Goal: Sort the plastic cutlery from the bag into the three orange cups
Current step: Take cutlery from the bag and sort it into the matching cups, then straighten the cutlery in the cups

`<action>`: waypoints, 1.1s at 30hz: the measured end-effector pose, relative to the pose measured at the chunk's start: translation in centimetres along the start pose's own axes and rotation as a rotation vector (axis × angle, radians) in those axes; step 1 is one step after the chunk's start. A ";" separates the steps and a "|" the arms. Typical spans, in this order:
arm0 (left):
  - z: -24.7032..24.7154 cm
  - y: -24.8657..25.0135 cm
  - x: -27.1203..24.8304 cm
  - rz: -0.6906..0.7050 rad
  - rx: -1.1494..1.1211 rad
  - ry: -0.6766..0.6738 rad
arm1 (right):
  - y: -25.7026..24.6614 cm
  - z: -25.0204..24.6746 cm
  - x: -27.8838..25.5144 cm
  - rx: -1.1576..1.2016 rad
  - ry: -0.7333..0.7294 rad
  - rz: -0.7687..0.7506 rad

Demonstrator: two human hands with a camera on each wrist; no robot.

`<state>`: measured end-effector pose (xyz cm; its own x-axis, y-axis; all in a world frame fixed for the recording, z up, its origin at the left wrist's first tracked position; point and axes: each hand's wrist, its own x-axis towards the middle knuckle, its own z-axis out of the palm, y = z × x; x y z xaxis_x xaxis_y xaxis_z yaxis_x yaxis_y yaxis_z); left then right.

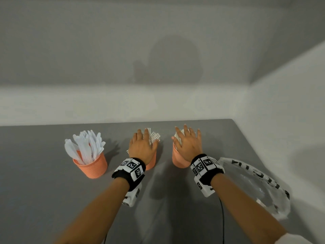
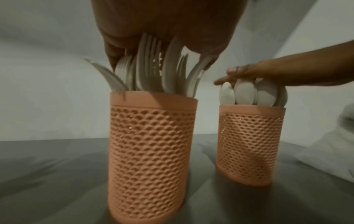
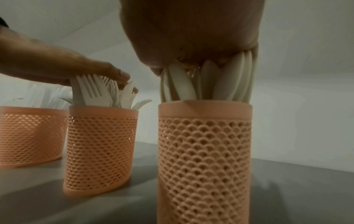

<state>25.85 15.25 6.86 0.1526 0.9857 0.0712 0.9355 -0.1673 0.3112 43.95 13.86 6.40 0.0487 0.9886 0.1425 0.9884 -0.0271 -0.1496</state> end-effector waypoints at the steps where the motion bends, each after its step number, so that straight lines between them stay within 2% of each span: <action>1: 0.0 0.3 0.0 -0.019 0.007 -0.001 | 0.0 0.0 0.0 -0.004 0.006 -0.001; 4: -0.2 0.6 0.0 -0.064 0.048 0.008 | -0.2 0.1 -0.1 -0.014 0.008 0.007; 6: -0.2 0.4 -0.3 -0.015 0.062 0.025 | -0.2 0.2 0.0 -0.027 0.006 0.021; 9: 0.1 -0.1 -0.9 0.136 0.113 -0.003 | -0.5 0.3 0.0 -0.051 0.005 0.050; 18: -0.6 -1.1 0.9 0.165 0.007 -0.105 | -1.1 -0.9 0.3 -0.107 -0.112 0.101; 22: -1.7 -1.9 0.5 0.172 -0.136 -0.109 | -2.1 -1.9 -0.8 0.020 -0.088 0.177; 28: -3.7 -3.4 -1.1 0.202 -0.181 -0.067 | -5.0 -3.1 -2.9 0.168 -0.045 0.151; 30: -4.7 -4.0 -1.4 0.213 -0.267 -0.023 | -5.9 -4.1 -3.4 0.244 -0.017 0.109; 33: -6.7 -4.5 -2.5 0.270 -0.467 0.102 | -6.8 -6.1 -4.6 0.505 0.024 0.075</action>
<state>19.12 13.42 11.60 0.3142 0.9037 0.2909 0.6227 -0.4275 0.6554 37.90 8.63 12.69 0.1258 0.9828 0.1349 0.7897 -0.0169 -0.6132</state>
